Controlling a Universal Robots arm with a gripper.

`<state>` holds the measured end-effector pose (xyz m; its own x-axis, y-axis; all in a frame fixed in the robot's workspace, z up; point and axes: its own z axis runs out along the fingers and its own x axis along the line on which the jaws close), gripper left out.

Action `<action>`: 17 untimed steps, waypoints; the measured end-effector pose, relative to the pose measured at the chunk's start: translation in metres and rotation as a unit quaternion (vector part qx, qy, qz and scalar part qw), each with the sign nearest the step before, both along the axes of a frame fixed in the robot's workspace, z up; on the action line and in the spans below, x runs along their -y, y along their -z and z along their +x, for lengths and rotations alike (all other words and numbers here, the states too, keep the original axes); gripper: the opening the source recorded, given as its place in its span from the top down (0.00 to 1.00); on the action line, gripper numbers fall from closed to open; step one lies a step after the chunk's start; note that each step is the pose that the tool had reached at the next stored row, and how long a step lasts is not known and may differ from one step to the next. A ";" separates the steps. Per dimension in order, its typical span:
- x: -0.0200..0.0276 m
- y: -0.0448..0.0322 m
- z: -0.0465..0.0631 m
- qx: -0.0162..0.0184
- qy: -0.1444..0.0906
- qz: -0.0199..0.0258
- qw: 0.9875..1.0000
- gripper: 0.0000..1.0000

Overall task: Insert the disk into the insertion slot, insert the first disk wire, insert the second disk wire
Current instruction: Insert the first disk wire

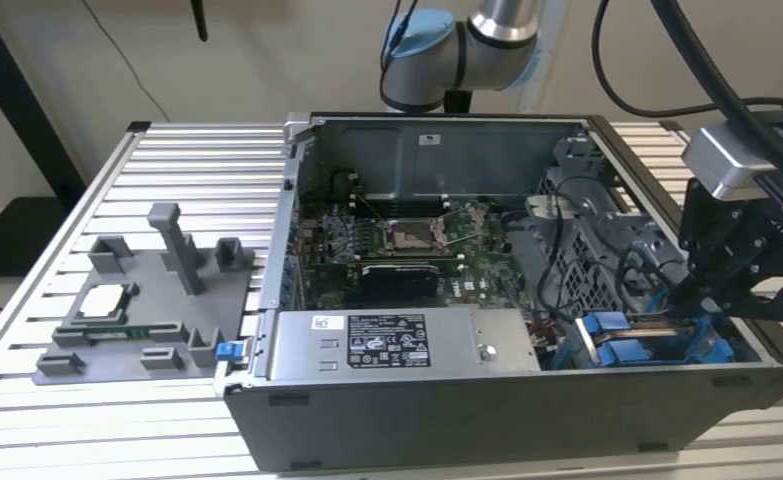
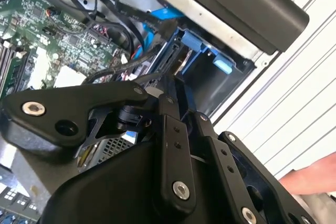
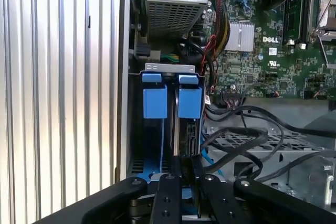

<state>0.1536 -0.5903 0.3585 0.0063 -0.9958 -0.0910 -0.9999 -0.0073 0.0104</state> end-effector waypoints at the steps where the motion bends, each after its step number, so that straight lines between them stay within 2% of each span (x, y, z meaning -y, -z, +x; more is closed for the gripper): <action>1: 0.0000 0.0008 0.001 -0.003 0.000 0.000 1.000 1.00; 2: -0.0001 0.0017 0.002 -0.004 0.000 0.000 1.000 1.00; 6: -0.0009 0.0037 0.002 -0.005 0.000 0.001 1.000 1.00; 10: -0.0037 0.0052 0.004 -0.005 0.000 0.002 1.000 1.00; 14: -0.0086 0.0066 0.005 -0.005 0.000 0.005 1.000 1.00; 17: -0.0093 0.0089 0.006 -0.005 0.000 0.005 1.000 1.00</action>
